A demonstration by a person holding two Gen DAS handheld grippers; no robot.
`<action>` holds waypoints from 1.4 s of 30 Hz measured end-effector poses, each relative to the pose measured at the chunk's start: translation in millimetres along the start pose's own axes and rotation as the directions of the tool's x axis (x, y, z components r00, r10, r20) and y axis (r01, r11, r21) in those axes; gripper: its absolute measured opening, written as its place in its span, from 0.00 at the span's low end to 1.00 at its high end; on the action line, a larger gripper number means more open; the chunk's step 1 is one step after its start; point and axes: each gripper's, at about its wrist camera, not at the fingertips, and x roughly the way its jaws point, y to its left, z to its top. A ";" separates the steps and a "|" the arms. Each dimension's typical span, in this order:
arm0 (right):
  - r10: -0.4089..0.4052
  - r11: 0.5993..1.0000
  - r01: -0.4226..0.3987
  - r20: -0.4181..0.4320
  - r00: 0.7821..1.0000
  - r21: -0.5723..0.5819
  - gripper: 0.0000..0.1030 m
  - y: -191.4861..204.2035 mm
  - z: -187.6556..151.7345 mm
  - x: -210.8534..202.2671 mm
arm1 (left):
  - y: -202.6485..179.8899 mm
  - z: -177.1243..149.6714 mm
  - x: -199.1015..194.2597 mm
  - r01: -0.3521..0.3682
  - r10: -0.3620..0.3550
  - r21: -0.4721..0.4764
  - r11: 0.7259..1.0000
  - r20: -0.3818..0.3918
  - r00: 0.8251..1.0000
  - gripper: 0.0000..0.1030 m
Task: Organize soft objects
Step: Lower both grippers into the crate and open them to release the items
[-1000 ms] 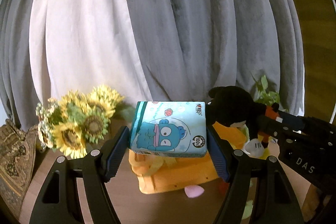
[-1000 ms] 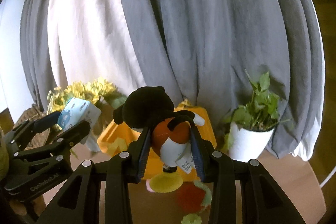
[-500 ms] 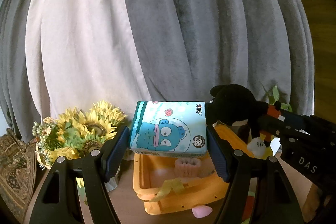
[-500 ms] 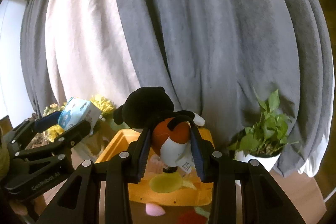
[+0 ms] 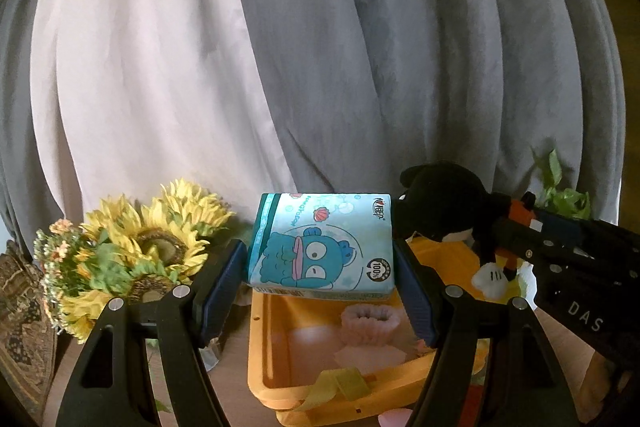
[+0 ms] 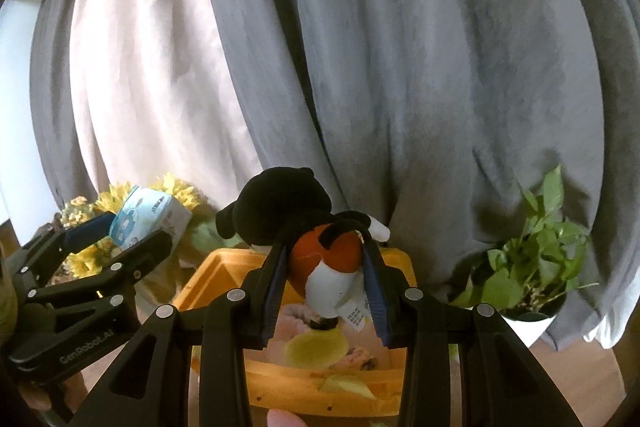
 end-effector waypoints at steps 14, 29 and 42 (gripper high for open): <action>0.007 1.000 -0.007 -0.130 0.991 0.000 0.38 -11.5 -20.1 68.0 | -3.5 -29.8 70.3 0.020 -0.021 -0.006 1.000 -0.148 0.989 0.70; 0.023 1.000 -0.022 -0.255 0.967 0.008 0.51 -24.7 -49.1 113.2 | -13.7 -54.5 106.0 0.026 -0.018 0.031 0.999 -0.230 0.973 0.79; -0.041 0.999 0.043 -0.208 0.977 0.004 0.59 -27.6 -37.7 81.6 | -12.8 -39.2 60.7 0.013 -0.011 0.015 1.000 -0.155 0.988 0.81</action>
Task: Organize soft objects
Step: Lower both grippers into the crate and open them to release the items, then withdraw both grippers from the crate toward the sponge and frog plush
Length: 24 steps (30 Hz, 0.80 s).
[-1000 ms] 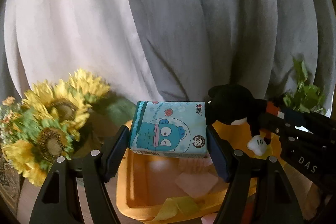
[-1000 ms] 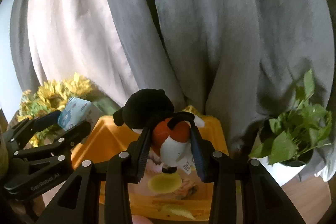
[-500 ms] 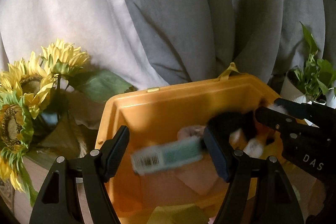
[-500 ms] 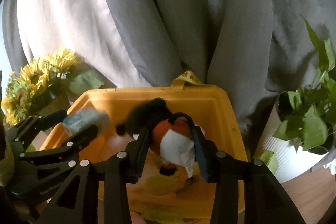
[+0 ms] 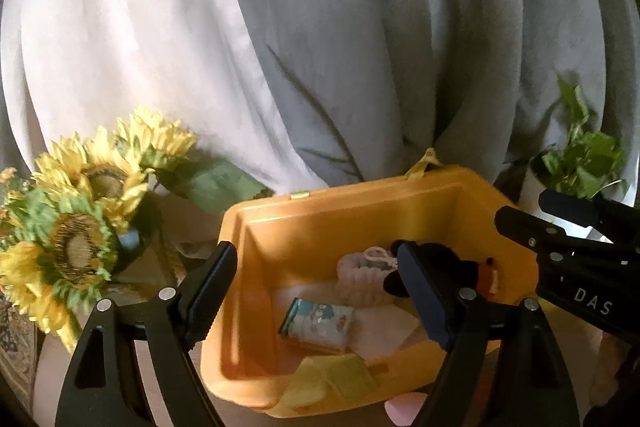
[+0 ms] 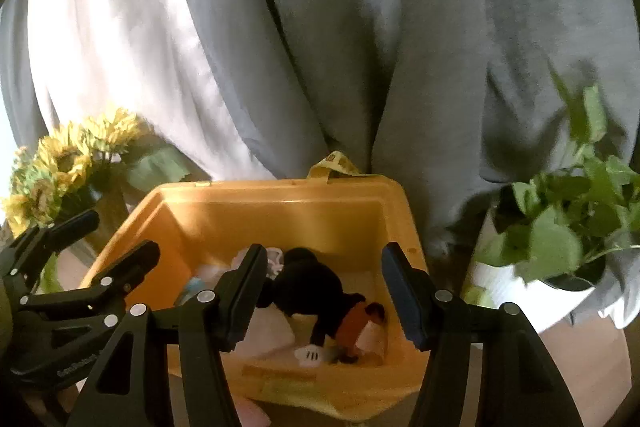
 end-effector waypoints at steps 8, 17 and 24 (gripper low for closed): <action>-0.034 0.999 0.034 0.057 0.998 0.003 0.64 -1.3 1.8 -43.6 | -10.3 2.0 -43.1 0.018 -0.018 0.006 1.000 0.053 0.998 0.82; -0.078 0.997 0.077 0.090 0.993 0.019 0.68 -8.3 -7.2 -88.3 | -21.4 -9.9 -82.5 0.031 -0.033 0.028 0.999 0.079 0.996 0.84; -0.092 0.995 0.089 0.067 0.994 0.050 0.68 -11.4 -27.7 -110.2 | -26.2 -27.4 -104.9 0.040 -0.043 0.044 0.998 0.074 0.996 0.84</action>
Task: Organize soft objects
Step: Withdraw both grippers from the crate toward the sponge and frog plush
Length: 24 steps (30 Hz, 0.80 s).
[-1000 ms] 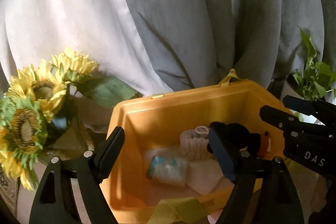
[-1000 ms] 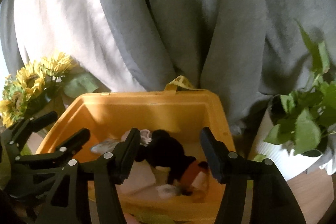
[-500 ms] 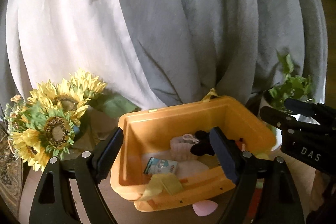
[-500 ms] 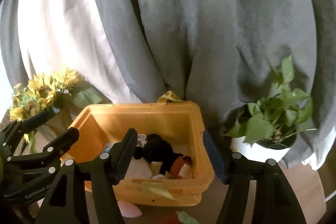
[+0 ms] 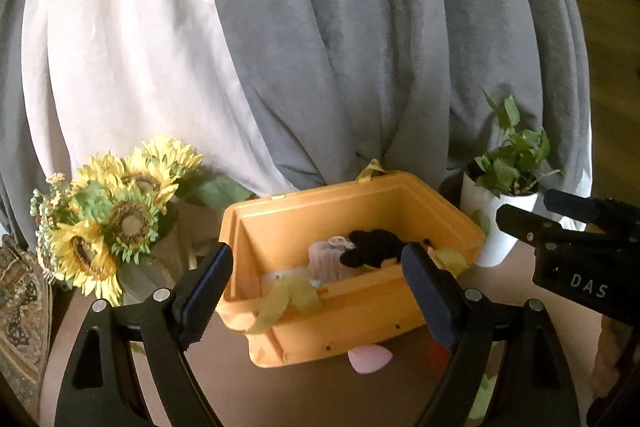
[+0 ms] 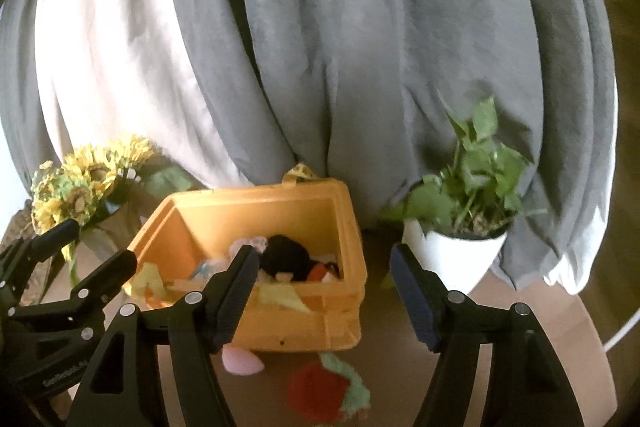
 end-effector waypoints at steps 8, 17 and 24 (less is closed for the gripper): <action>-0.006 0.999 0.009 -0.061 0.998 0.040 0.68 1.1 -34.2 -15.4 | -1.2 -24.1 -13.6 0.010 -0.009 0.016 1.000 -0.031 0.999 0.84; -0.041 0.998 0.046 -0.111 0.993 0.046 0.68 8.7 -72.3 -33.9 | -0.4 -64.7 -22.2 0.060 -0.059 0.007 0.998 -0.103 0.993 0.84; -0.069 0.996 0.077 -0.135 0.988 0.053 0.68 14.8 -101.1 -47.2 | -0.6 -85.1 -26.9 0.058 -0.055 0.030 0.998 -0.102 0.993 0.84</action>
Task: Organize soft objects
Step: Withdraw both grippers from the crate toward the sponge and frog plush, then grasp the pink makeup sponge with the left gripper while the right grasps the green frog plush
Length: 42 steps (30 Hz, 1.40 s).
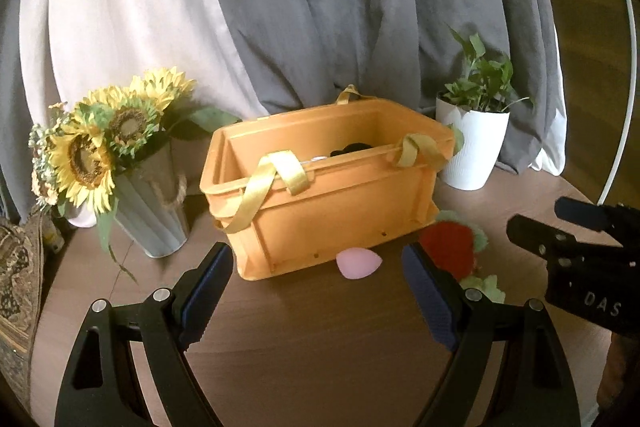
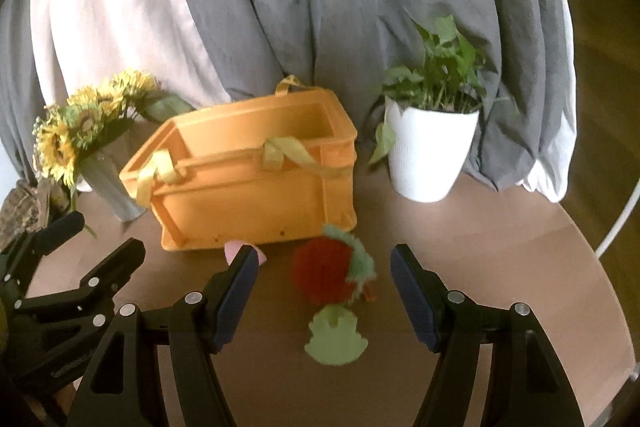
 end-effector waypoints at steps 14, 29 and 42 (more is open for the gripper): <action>-0.023 0.991 0.034 -0.084 0.996 0.129 0.68 -7.1 -46.3 27.2 | -1.9 -19.5 31.0 0.048 -0.047 0.021 0.999 -0.041 0.998 0.87; -0.090 0.993 0.099 -0.132 0.987 0.060 0.67 -1.9 -57.4 70.5 | -16.3 -26.5 95.9 0.098 -0.094 0.022 0.995 -0.117 0.989 0.87; -0.076 0.996 0.084 -0.180 0.981 0.040 0.66 -5.3 -59.0 90.7 | -38.7 -26.5 139.0 0.094 -0.091 0.009 0.996 -0.180 0.979 0.87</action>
